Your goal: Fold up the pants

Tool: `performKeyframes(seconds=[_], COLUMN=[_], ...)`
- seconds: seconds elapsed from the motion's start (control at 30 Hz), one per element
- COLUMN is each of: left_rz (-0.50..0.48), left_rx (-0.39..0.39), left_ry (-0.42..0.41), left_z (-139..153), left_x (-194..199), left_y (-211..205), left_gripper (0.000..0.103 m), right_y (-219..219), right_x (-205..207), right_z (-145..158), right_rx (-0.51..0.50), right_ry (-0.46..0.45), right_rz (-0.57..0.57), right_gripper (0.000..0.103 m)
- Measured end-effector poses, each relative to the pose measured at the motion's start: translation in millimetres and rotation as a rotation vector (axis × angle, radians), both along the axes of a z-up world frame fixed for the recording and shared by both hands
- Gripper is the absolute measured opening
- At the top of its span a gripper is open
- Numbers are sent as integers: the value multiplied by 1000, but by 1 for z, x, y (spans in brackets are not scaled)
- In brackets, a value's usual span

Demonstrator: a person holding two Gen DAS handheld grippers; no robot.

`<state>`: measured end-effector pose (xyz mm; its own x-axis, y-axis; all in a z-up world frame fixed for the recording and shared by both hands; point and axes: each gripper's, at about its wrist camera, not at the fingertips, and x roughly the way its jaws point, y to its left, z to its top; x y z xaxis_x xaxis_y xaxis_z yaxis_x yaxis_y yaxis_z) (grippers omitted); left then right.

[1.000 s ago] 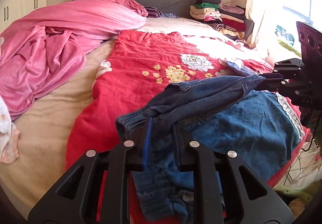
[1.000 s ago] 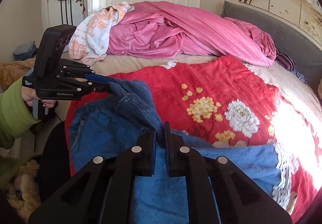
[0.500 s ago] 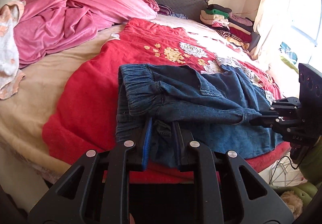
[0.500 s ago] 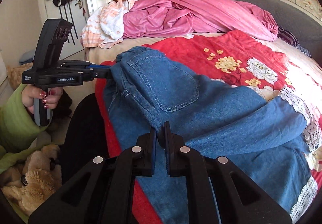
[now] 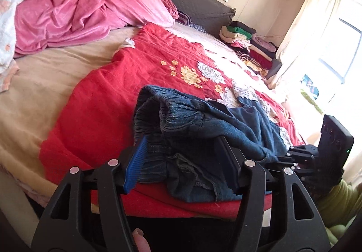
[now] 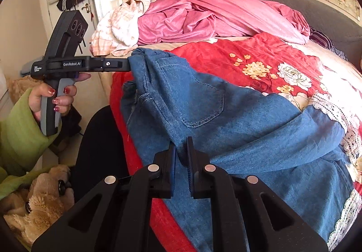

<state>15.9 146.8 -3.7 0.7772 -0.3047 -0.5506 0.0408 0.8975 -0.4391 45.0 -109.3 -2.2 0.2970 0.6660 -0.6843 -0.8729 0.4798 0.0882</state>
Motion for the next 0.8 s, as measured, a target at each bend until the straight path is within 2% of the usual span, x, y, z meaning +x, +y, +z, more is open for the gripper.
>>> performKeyframes(seconds=[0.13, 0.37, 0.73, 0.8], left_rz=[-19, -24, -16, -18], left_rx=[-66, -100, -75, -50], left_ry=[7, 3, 7, 26], left_z=[-5, -4, -3, 0], left_x=[0, 0, -11, -4], left_y=[3, 10, 23, 19], left_gripper=[52, 58, 64, 65], right_y=[7, 8, 8, 10], right_x=[0, 1, 4, 5], right_z=[-12, -14, -15, -16], right_rx=[-45, -43, -44, -48], right_ry=[16, 34, 54, 54], right_rz=[13, 15, -2, -5], right_gripper=[10, 11, 11, 11])
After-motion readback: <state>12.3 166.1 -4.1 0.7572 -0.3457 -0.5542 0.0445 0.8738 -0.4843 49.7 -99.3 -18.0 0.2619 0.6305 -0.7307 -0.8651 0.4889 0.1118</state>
